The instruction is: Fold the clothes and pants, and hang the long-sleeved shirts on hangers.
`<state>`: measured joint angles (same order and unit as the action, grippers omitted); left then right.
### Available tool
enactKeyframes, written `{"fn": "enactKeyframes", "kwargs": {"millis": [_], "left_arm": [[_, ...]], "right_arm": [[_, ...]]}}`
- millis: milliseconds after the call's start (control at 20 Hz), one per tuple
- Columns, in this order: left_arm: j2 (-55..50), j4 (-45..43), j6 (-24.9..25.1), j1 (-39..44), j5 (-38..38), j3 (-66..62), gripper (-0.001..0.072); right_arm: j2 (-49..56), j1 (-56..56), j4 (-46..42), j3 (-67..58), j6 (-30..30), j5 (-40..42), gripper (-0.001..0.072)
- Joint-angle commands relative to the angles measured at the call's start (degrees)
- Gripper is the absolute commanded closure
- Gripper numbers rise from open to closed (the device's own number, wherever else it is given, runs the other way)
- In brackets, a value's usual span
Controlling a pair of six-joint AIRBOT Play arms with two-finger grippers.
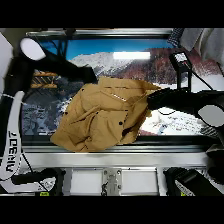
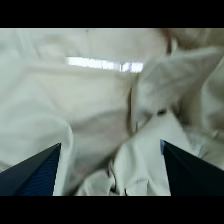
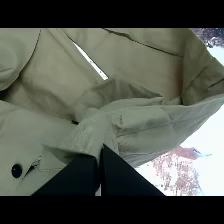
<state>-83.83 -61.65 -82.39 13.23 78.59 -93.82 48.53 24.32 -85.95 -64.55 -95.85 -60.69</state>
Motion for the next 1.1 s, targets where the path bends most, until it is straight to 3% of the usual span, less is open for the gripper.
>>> {"fn": "enactKeyframes", "kwargs": {"millis": [0, 300, 350, 400, 450, 650, 850, 950, 1050], "left_arm": [[-2.95, -0.24, 0.13, 3.63, 0.70, 13.81, 0.0026], [-13.05, -0.04, 0.07, 9.46, 0.87, 15.89, 0.0029], [-13.51, -0.07, 0.07, 9.51, 0.85, 14.45, 0.0184], [-13.53, -0.15, 0.11, 9.51, 0.59, 12.79, 0.0481], [-13.49, -0.20, 0.15, 9.11, 0.26, 10.58, 0.0673], [-13.49, -0.24, -0.13, 3.74, -1.64, -4.20, 0.0677], [-12.68, -0.28, -0.07, -0.92, -1.86, -26.56, 0.0677], [-7.04, -0.37, 3.41, -0.98, -5.90, -26.40, 0.0678], [3.08, -5.46, 7.72, 1.18, -11.10, -13.81, 0.0678]], "right_arm": [[-0.04, 0.07, 0.48, 0.02, -0.22, -1.03, 0.0689], [-0.04, 0.07, 0.46, 0.02, -0.22, -3.93, 0.0690], [0.00, 0.04, 0.46, 0.02, -0.20, -4.24, 0.0689], [0.04, 0.04, 0.44, 0.02, -0.20, -4.26, 0.0689], [0.07, 0.04, 0.42, 0.02, -0.20, -4.24, 0.0690], [0.17, 0.04, -1.16, 0.02, -0.15, -2.60, 0.0690], [0.17, 0.04, -2.56, 0.00, -0.22, 4.68, 0.0690], [0.17, 0.04, -2.84, 0.09, -0.31, 6.36, 0.0691], [-0.35, 0.04, -4.22, 2.05, -2.91, 6.73, 0.0691]]}}
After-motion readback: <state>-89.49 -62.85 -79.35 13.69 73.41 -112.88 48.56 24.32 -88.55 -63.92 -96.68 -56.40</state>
